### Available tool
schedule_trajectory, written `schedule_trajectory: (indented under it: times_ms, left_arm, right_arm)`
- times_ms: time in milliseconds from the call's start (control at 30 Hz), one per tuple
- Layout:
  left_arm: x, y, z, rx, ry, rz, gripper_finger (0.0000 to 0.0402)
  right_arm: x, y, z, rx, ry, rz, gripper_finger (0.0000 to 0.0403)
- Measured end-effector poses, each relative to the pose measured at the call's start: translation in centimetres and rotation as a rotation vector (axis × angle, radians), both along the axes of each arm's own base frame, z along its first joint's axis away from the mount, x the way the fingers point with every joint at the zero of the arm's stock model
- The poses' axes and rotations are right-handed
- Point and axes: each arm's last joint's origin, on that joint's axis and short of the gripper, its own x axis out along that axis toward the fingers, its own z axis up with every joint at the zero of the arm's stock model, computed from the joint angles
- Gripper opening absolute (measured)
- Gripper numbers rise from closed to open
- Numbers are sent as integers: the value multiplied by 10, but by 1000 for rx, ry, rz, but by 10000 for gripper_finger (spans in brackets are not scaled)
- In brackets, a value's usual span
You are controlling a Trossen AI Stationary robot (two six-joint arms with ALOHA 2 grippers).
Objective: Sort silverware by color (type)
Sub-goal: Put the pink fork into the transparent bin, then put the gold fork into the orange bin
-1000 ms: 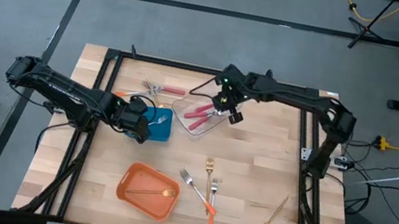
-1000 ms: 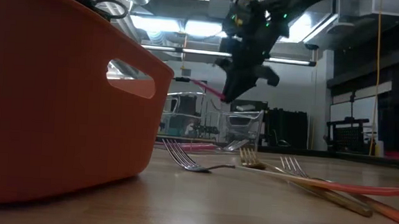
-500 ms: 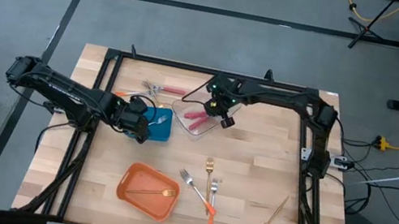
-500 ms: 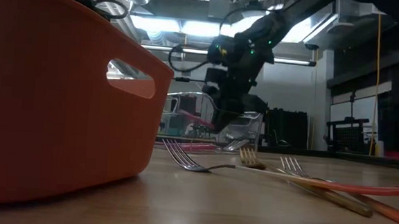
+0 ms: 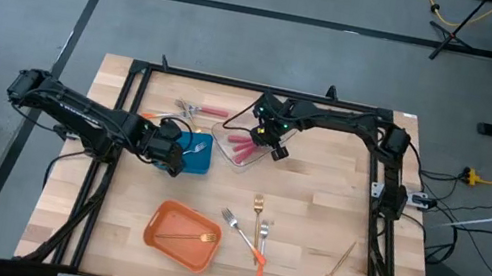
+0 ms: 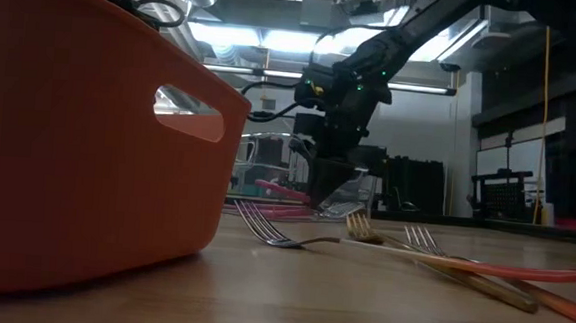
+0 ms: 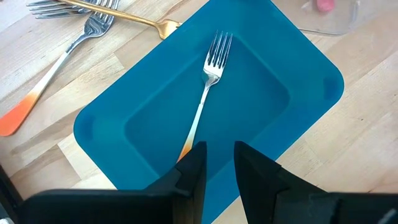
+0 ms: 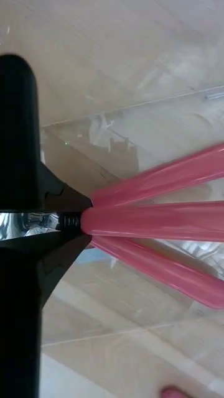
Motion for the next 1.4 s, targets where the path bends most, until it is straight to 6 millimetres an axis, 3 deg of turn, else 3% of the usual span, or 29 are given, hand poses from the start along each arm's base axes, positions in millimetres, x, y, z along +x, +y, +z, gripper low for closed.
schedule_trajectory:
  times_ms: [367, 833, 1400]
  left_arm:
    - [0, 0, 0, 0, 0, -1, 76]
    - [0, 0, 0, 0, 0, 0, 76]
    - [1, 0, 0, -1, -8, -1, 76]
  right_arm:
    - [0, 0, -1, -1, 3, -1, 24]
    - [0, 0, -1, -1, 5, -1, 100]
    - [-1, 0, 1, -9, 2, -2, 105]
